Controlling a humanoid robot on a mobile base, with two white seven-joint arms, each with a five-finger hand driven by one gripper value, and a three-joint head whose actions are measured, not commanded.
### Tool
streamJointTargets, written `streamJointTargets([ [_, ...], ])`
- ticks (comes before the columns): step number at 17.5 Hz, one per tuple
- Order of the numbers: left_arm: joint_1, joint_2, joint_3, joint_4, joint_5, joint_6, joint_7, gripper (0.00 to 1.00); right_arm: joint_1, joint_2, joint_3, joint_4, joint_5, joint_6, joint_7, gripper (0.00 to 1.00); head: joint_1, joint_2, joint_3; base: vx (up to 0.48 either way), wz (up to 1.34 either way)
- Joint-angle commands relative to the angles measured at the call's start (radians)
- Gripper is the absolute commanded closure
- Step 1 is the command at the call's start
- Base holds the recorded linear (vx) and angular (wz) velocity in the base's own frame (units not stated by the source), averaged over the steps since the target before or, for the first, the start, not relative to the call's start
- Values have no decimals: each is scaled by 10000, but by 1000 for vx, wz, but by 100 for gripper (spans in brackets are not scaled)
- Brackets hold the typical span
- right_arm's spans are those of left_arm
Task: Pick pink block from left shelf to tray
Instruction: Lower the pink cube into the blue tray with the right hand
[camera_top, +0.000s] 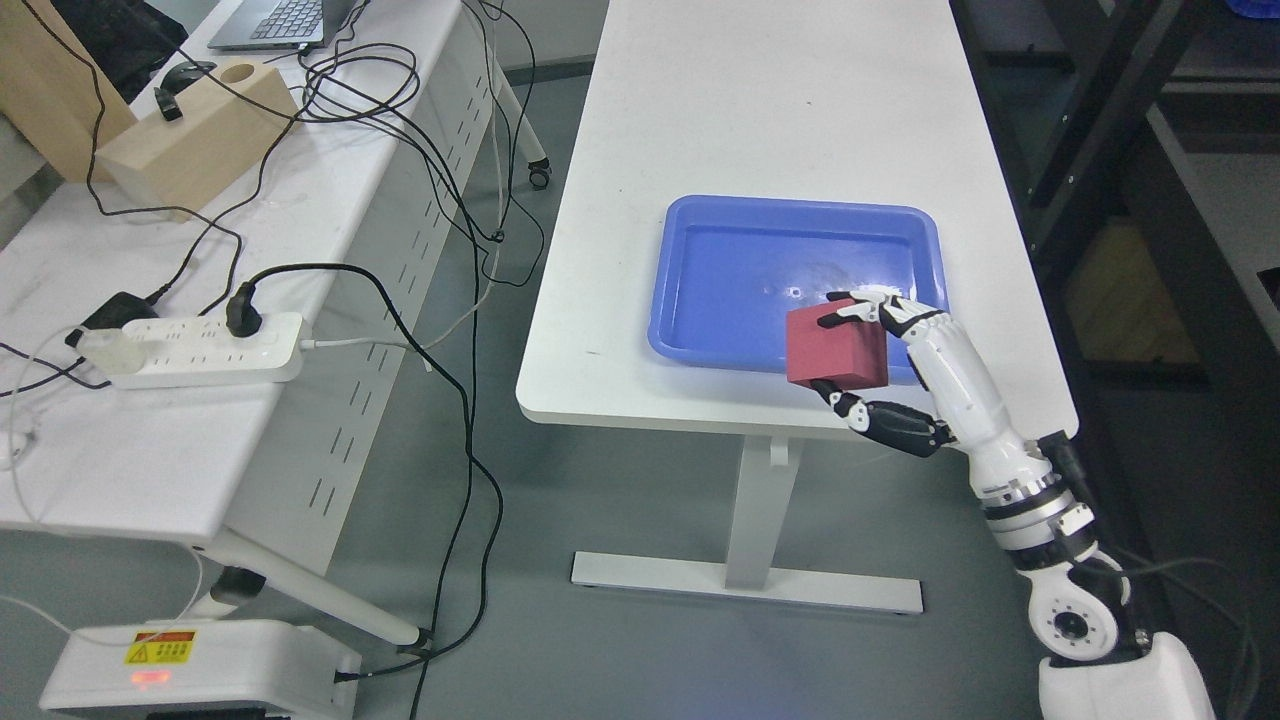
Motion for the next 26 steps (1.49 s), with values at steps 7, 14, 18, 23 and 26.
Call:
streamJointTargets([
  [7,0,175,0,-174,0,-24,2,0,-675,30,824,-1,1439,867,214,97,0,0,0,177,-3],
  [14,0,175,0,-174,0,-24,2,0,-859,230,1485,-1,3430,1371,184,98,0,0,0,113,0],
  [18,0,175,0,-174,0,-24,2,0,-920,200,1884,30,4964,1786,122,99,0,0,0,74,0],
  [23,0,175,0,-174,0,-24,2,0,-920,169,2176,183,6315,2032,122,99,0,0,0,46,-12],
  [26,0,175,0,-174,0,-39,2,0,-905,184,2344,352,7128,2216,122,99,0,0,0,30,-53],
])
